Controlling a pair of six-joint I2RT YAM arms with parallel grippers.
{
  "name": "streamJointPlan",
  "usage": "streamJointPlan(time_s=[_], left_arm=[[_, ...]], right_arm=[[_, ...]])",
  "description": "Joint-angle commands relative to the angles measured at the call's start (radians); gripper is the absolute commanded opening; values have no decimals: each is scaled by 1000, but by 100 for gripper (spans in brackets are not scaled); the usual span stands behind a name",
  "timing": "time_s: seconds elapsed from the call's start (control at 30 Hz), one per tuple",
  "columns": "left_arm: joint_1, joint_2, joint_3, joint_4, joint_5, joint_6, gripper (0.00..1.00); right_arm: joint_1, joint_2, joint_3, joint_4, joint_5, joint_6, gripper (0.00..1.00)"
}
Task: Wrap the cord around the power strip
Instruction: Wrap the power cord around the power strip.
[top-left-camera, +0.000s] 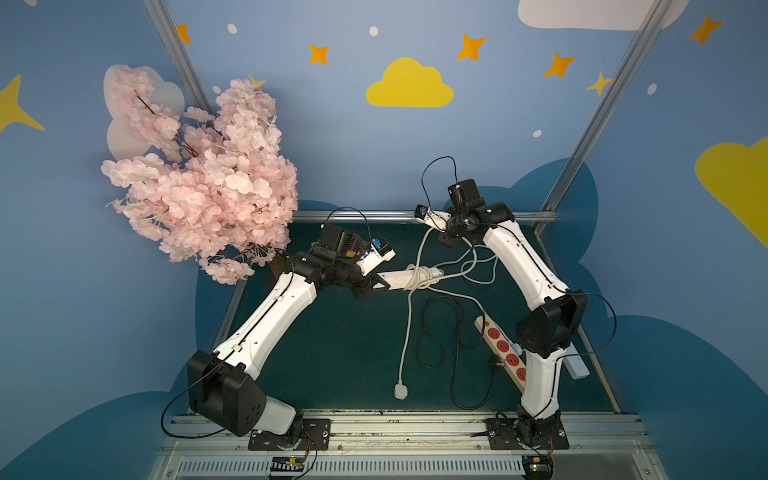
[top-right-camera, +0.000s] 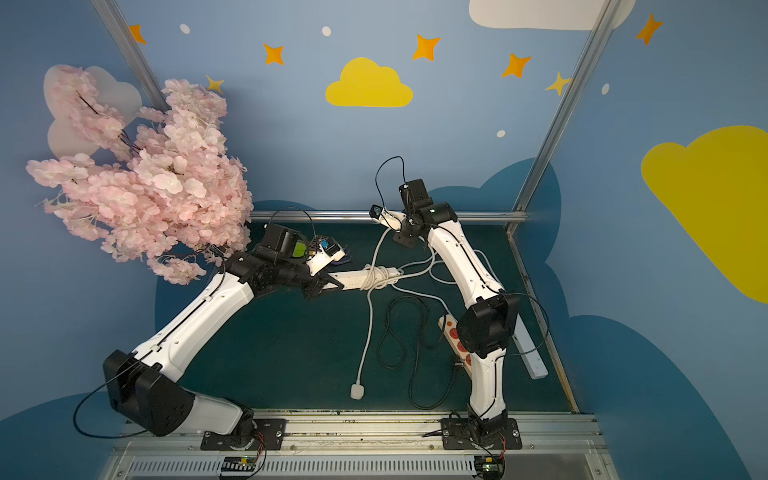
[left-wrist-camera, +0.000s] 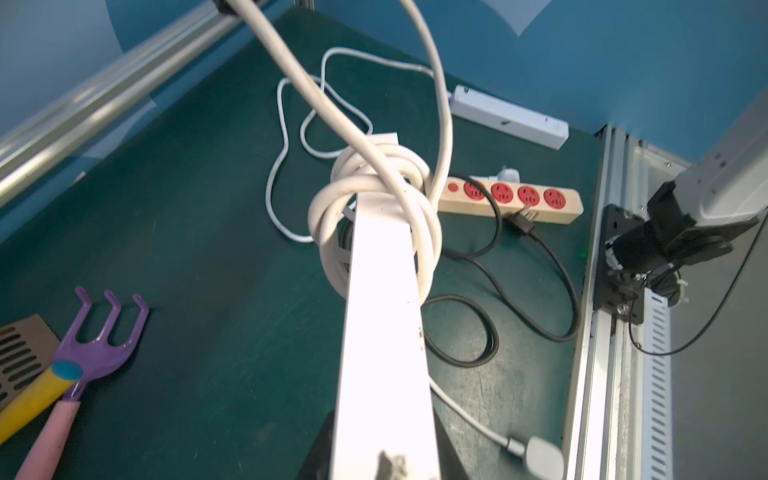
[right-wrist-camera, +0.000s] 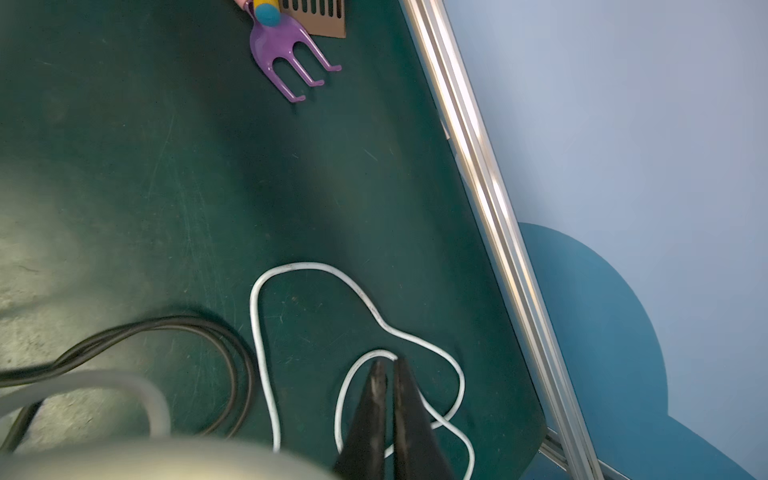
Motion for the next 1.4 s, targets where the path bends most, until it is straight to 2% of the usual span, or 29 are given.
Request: streamJointPlan(time_s=[0.0, 0.13, 0.3, 0.43, 0.6, 0.7, 0.83, 0.9, 1.07, 1.2, 1.37], left_arm=[[-19, 7, 42, -77, -8, 62, 3], [-23, 6, 41, -26, -133, 57, 2], [-29, 10, 64, -21, -236, 76, 2], [-29, -3, 81, -56, -228, 93, 3], [-32, -32, 137, -119, -182, 98, 3], [-33, -33, 181, -108, -250, 91, 3], [-21, -16, 222, -58, -339, 63, 3], [-12, -3, 251, -80, -290, 62, 2], [20, -19, 259, -120, 24, 26, 2], [46, -23, 249, -152, 178, 22, 2], [126, -71, 170, 34, 388, -108, 2]], right_arm=[[16, -33, 37, -3, 69, 25, 0], [57, -56, 53, -67, 114, 44, 0], [114, -56, 58, -87, 300, -17, 5], [114, -54, 108, -34, 304, -36, 8], [102, 1, 218, 129, 313, -144, 7], [100, 60, 327, 278, 285, -209, 7], [97, 111, 410, 457, 251, -180, 10], [88, 125, 417, 494, 237, -153, 12], [34, 133, 344, 440, 137, -103, 13], [-12, 148, 317, 402, 53, -77, 12], [-59, 173, 327, 272, -221, 32, 18]])
